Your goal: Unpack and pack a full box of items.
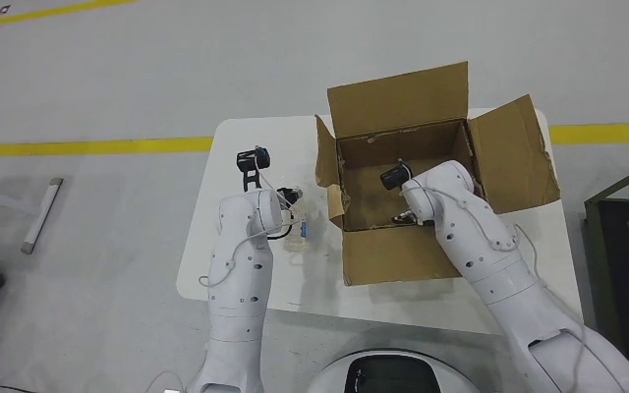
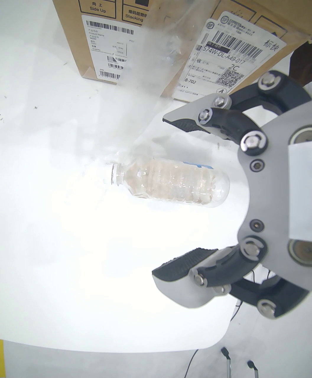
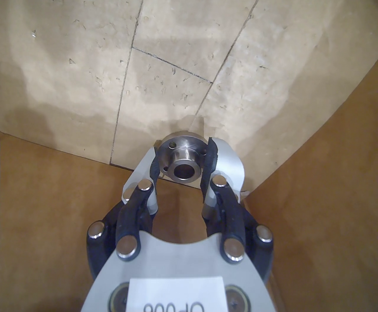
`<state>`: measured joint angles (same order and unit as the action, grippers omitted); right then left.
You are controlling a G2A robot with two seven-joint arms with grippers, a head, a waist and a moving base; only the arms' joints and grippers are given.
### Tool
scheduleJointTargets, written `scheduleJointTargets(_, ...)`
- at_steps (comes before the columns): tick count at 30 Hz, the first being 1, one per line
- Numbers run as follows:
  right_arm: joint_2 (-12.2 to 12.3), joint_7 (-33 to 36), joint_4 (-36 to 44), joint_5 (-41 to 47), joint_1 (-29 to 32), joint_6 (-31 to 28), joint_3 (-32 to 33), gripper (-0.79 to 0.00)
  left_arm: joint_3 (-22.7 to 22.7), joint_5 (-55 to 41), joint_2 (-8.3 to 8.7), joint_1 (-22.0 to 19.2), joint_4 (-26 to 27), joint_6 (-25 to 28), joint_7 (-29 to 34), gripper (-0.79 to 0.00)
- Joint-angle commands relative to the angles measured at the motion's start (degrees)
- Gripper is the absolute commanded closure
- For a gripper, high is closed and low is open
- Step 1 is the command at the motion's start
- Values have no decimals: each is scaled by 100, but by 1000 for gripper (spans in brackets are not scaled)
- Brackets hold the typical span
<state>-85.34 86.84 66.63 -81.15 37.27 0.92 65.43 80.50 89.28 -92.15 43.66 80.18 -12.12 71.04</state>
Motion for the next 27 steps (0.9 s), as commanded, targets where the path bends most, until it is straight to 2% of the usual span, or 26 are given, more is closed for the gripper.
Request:
scheduleJointTargets(1,-11,-25,-77,13,-32,17,-26,-351,0,0,0,0,0,0,0,-785)
scheduleJointTargets(8,-38,-70,-242,28,-112,77,-91,-314,0,0,0,0,0,0,0,-785)
scheduleJointTargets(12,-45,-101,-239,7,-128,139,-100,-200,0,0,0,0,0,0,0,-785)
scheduleJointTargets(16,-45,-108,-123,-18,-107,172,-94,-197,0,0,0,0,0,0,0,-785)
scheduleJointTargets(23,-40,-131,-26,-66,-28,211,-80,-132,0,0,0,0,0,0,0,-785)
scheduleJointTargets(27,-39,-168,-30,-91,-3,223,-74,-52,0,0,0,0,0,0,0,-785)
